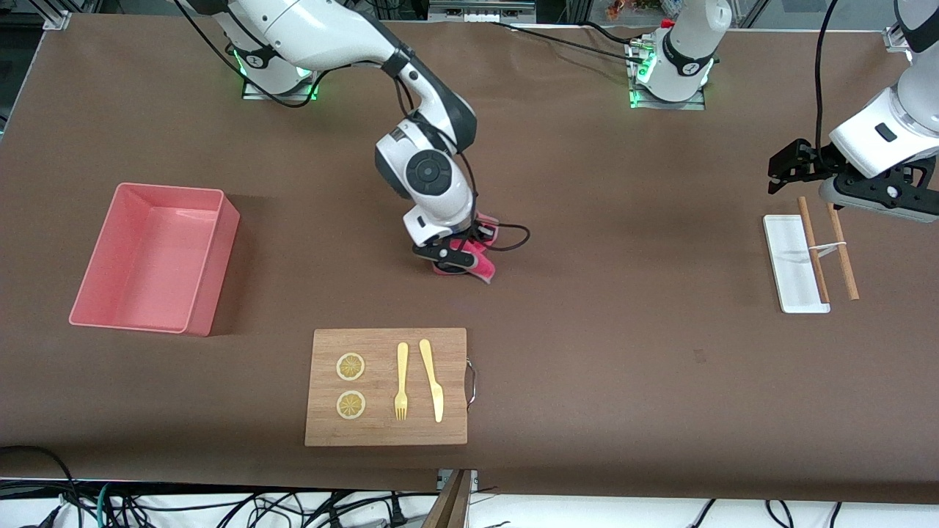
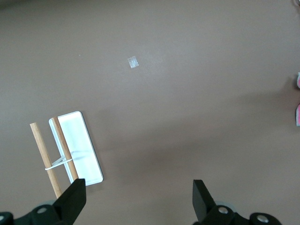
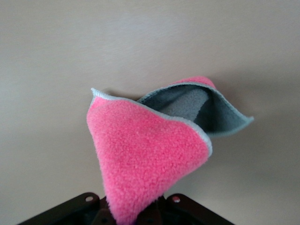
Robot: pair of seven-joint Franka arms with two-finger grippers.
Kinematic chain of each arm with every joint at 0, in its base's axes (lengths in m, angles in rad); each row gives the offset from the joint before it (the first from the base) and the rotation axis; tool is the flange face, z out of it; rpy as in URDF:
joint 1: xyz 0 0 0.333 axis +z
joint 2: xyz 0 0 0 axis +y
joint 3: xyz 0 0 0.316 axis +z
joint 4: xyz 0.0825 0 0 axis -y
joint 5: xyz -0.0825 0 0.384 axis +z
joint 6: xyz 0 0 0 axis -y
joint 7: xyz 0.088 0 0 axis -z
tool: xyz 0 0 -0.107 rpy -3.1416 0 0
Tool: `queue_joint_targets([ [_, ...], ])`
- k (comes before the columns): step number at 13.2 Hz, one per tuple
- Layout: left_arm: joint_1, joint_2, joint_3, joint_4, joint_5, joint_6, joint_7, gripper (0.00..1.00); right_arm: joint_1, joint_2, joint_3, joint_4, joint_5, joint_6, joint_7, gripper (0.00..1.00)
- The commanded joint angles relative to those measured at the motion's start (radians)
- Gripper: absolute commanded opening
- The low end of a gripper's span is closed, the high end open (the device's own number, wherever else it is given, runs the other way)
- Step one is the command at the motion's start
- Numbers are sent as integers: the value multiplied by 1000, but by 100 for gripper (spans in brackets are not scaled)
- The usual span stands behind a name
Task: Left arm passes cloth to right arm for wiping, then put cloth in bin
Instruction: 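Wipe the table with the cloth using the right gripper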
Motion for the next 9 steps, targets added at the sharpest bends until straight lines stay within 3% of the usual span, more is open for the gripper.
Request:
queue_joint_targets([
  [1, -12, -13, 10, -3, -7, -9, 6, 100, -21, 15, 8, 115, 39, -132, 16, 0],
  [3, -12, -13, 9, -3, -7, -9, 6, 100, -62, -4, 8, 96, 104, -142, 5, 0],
  [9, -12, -13, 9, -3, -7, -17, 5, 100, -200, -96, 0, -199, 115, -120, -9, 0],
])
